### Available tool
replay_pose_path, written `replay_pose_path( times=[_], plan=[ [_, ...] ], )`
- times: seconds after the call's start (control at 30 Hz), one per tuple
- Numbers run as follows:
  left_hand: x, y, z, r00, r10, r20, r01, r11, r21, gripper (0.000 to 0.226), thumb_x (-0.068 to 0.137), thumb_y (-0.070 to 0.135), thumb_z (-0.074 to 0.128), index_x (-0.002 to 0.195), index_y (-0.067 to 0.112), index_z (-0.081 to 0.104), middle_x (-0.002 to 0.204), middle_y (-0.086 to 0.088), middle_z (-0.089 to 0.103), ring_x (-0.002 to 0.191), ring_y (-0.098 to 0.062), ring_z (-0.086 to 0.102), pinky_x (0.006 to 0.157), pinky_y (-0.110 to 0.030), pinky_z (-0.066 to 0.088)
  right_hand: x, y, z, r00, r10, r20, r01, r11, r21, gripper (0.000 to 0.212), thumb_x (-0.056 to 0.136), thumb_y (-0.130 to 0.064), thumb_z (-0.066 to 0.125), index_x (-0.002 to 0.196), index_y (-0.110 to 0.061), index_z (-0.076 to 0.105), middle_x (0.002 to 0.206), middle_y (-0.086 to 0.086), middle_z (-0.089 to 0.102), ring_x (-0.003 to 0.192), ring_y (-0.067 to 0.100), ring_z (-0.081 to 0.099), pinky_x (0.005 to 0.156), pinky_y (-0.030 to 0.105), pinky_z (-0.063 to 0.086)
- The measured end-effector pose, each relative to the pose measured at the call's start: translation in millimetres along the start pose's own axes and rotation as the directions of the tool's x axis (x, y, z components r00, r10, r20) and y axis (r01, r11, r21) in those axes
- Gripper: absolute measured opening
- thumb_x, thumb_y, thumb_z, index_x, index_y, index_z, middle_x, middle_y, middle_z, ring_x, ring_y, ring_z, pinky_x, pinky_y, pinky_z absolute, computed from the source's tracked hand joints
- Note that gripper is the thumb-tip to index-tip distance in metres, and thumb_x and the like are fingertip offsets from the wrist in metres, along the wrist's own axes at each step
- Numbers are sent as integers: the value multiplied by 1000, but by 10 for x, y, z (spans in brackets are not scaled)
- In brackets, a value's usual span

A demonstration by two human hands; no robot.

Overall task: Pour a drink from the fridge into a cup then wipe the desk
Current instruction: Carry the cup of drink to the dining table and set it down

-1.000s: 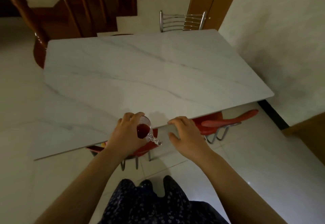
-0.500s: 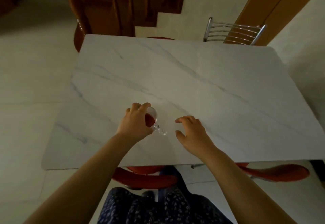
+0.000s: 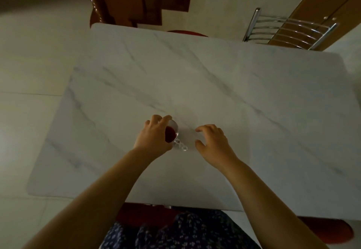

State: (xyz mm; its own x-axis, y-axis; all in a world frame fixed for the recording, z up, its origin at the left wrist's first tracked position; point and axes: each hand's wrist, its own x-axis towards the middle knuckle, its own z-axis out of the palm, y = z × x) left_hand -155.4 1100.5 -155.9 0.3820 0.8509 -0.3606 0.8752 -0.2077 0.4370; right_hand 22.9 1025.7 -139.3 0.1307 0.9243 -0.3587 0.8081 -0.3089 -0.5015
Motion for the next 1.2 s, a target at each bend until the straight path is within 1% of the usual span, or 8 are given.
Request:
replay_pose_path(
  times=[0.37,0.5,0.6,0.77,0.87,0.97,1.1,1.2],
  plan=[
    [256,93,80,1000,-3,-24,4,999,36,84,71,30,76,142,27,30,139,-5,35,122,-30,38,92,-41,45,222,91,-50,999,-46,8,46,998,-33,43,87,-23,53,128,-13,43,133,7,40,118,29,40,98,40,36],
    [227,59,115,1000,22,-9,-21,997,81,97,74,35,73,148,29,11,146,-4,26,127,-31,35,96,-42,42,250,89,-43,998,-50,33,51,998,-36,44,88,-24,52,129,-14,41,135,6,39,120,28,38,100,40,34],
    [164,40,143,1000,23,4,-23,996,83,115,73,43,75,148,30,-11,156,-5,8,138,-32,22,106,-43,33,262,76,-24,997,-71,43,72,997,-35,44,88,-24,52,130,-15,41,136,6,38,121,27,37,101,41,34],
    [-81,-56,116,999,-23,-44,23,1000,15,121,72,49,74,145,32,-21,159,-2,-10,146,-27,-7,115,-46,10,287,31,-26,992,-122,-31,122,993,-1,42,85,-18,56,126,-13,47,131,6,43,119,26,38,96,32,31],
    [-282,-180,81,996,-73,-57,72,997,-3,116,75,48,71,146,29,-18,159,-3,-10,146,-26,-5,116,-44,9,340,-25,-82,978,-175,-114,177,984,14,38,82,-12,58,120,-10,53,126,9,49,115,28,43,94,31,32],
    [-514,-321,38,985,-150,-91,144,987,-73,102,81,48,65,149,27,-7,159,-3,-6,146,-27,2,115,-44,14,395,-162,-84,955,-266,-128,270,963,18,35,83,-15,57,117,-10,55,123,10,51,113,28,45,94,33,34],
    [-897,-515,-10,959,-247,-139,216,954,-208,93,79,56,62,149,30,7,158,0,-4,145,-29,5,115,-48,20,321,-454,58,919,-386,-88,388,922,12,30,87,-17,56,116,-14,54,123,8,50,114,25,43,95,37,39],
    [-1315,-693,-48,924,-339,-178,283,917,-280,87,79,60,59,148,30,16,158,0,0,144,-28,8,114,-48,20,113,-762,305,885,-466,20,464,884,58,24,90,-18,52,114,-16,54,115,2,48,110,20,45,92,33,41]
  ],
)
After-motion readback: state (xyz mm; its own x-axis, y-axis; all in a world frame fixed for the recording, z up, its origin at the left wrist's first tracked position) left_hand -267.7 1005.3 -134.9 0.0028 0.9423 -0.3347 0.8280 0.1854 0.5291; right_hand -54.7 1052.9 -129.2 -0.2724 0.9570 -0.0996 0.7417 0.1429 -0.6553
